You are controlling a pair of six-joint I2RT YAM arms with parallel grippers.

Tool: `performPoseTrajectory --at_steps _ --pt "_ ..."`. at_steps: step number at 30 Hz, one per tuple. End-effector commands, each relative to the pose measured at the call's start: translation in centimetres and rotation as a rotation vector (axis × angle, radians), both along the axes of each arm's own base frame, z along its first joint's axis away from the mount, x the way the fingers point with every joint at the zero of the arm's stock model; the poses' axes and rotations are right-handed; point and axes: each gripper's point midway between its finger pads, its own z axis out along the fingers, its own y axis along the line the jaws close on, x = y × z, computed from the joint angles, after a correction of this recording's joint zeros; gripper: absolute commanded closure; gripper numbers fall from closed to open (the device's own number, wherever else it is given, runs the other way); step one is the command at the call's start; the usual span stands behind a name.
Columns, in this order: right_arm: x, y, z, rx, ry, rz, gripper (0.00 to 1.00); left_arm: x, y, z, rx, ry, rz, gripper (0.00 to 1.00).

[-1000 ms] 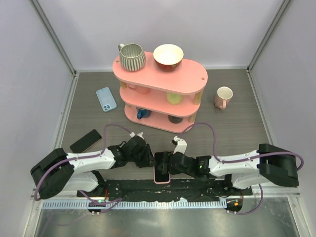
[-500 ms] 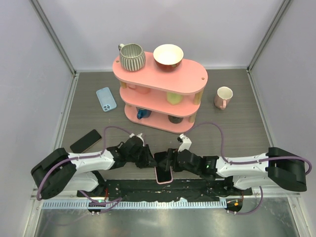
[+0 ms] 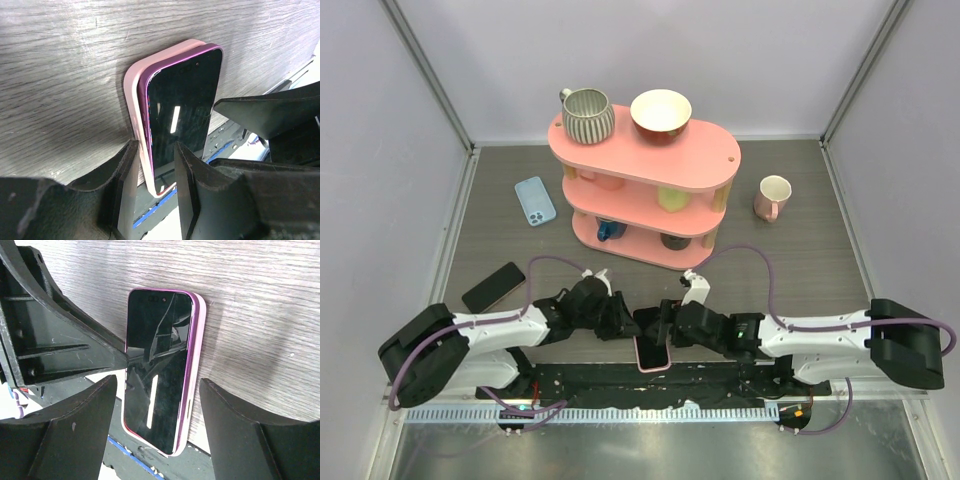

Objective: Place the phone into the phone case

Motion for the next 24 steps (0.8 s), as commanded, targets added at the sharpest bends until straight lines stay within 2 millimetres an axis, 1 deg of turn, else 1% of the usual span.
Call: performPoseTrajectory --at_steps 1,4,5,7,8,9,12,14,16,18,20,21,22,23,24 --pt "0.7 -0.1 1.5 -0.004 -0.032 -0.026 0.28 1.0 0.0 0.9 0.012 -0.050 0.011 0.62" --pt "0.3 -0.1 0.7 -0.020 -0.011 -0.022 0.28 1.1 0.3 0.6 0.037 -0.051 0.018 0.62" --pt "0.3 -0.1 0.1 -0.035 -0.004 -0.023 0.28 1.1 0.6 0.4 0.053 -0.045 0.020 0.62" --pt "-0.1 0.2 -0.4 -0.051 -0.002 -0.010 0.28 1.3 0.5 0.5 0.057 -0.057 0.022 0.62" --pt "-0.2 0.4 -1.0 -0.072 0.003 -0.004 0.28 1.4 0.5 0.5 0.058 -0.058 0.023 0.62" --pt "-0.5 1.0 -0.9 -0.071 -0.002 0.016 0.28 1.4 0.5 0.5 0.059 -0.057 0.021 0.63" --pt "-0.8 1.9 -1.4 -0.089 0.004 0.032 0.28 1.2 0.5 0.2 0.051 -0.048 0.018 0.64" --pt "-0.8 2.9 -0.8 -0.057 -0.004 0.046 0.28 1.0 0.1 0.2 0.020 -0.034 0.014 0.64" --pt "-0.8 3.3 -0.5 -0.042 -0.006 0.055 0.28 0.9 -0.1 0.3 0.000 -0.019 0.019 0.67" --pt "-0.8 3.6 0.3 0.014 -0.016 0.059 0.27 0.6 -0.3 0.1 -0.026 0.000 0.009 0.70" --pt "-0.3 3.5 0.8 0.067 -0.027 0.039 0.27 0.7 -0.7 0.4 -0.062 0.009 0.011 0.71" --pt "-0.2 3.5 1.1 0.091 -0.029 0.034 0.27 0.6 -0.7 0.2 -0.067 0.016 0.010 0.74" --pt "0.0 3.6 2.0 0.137 -0.038 0.031 0.27 0.7 -0.7 0.3 -0.077 0.021 0.012 0.74" --pt "0.4 3.2 2.0 0.172 -0.035 0.007 0.28 0.8 -1.1 0.7 -0.109 0.015 0.006 0.75" --pt "0.4 3.1 2.1 0.194 -0.029 0.010 0.27 0.6 -1.3 0.8 -0.121 0.022 -0.003 0.78"
